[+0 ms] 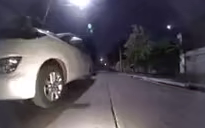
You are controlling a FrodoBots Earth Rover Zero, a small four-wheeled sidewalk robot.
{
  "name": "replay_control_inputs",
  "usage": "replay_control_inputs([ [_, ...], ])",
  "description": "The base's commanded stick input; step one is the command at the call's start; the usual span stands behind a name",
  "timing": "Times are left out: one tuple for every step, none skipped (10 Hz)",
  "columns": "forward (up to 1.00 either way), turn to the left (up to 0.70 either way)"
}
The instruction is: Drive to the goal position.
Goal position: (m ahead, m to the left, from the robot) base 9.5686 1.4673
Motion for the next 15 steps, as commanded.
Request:
replay_control_inputs([
  [0.5, -0.37],
  [0.5, -0.01],
  [0.5, 0.0],
  [0.5, 0.0],
  [0.5, 0.0],
  [0.5, 0.0],
  [0.5, 0.0],
  [0.5, 0.0],
  [0.5, 0.0],
  [0.5, 0.0],
  [0.5, 0.0],
  [0.5, 0.0],
  [0.5, 0.0],
  [0.5, 0.0],
  [0.5, 0.0],
])
